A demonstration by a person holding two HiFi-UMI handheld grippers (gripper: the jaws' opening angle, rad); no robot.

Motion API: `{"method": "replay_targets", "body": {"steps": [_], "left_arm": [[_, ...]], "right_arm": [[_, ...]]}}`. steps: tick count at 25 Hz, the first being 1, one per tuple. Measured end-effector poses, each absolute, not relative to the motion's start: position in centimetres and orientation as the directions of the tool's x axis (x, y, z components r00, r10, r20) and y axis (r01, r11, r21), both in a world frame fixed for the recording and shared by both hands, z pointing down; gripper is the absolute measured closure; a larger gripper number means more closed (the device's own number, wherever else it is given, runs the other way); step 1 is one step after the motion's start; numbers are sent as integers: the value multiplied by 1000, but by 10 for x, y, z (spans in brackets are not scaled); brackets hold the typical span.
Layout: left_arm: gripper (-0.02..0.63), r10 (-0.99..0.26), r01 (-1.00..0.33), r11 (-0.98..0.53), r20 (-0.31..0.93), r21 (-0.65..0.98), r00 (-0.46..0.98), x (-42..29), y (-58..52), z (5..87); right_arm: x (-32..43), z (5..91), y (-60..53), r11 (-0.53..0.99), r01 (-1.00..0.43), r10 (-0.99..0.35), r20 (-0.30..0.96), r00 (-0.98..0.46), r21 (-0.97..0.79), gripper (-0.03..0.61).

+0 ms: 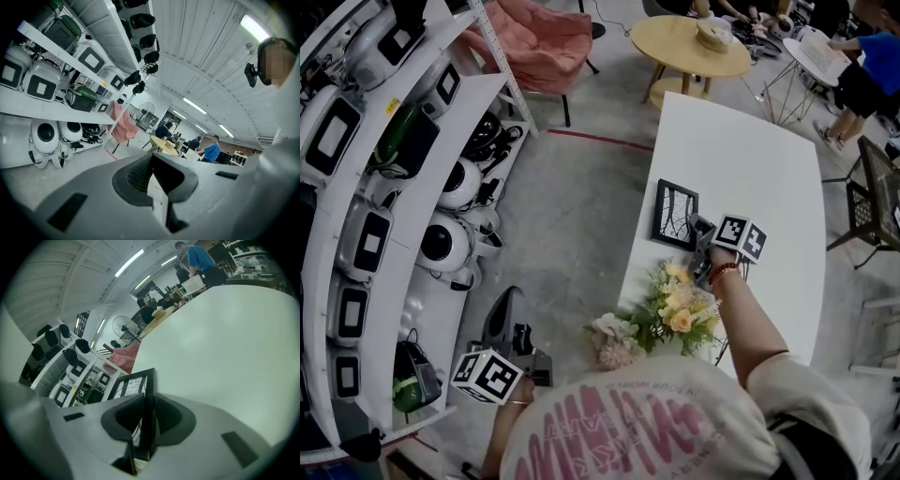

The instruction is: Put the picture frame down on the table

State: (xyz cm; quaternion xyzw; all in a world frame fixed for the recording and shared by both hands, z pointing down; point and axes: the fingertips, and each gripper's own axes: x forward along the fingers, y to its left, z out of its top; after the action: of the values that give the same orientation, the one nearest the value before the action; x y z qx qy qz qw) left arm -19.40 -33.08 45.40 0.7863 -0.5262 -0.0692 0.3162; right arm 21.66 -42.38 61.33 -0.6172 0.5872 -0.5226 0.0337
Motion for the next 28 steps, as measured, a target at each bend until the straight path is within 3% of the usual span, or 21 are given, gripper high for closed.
{"method": "replay_targets", "body": {"steps": [28], "left_arm": [[611, -878, -785, -236, 219, 573, 425, -206, -327, 457]], "right_arm": [[218, 621, -427, -358, -777, -702, 698, -142, -517, 500]]}}
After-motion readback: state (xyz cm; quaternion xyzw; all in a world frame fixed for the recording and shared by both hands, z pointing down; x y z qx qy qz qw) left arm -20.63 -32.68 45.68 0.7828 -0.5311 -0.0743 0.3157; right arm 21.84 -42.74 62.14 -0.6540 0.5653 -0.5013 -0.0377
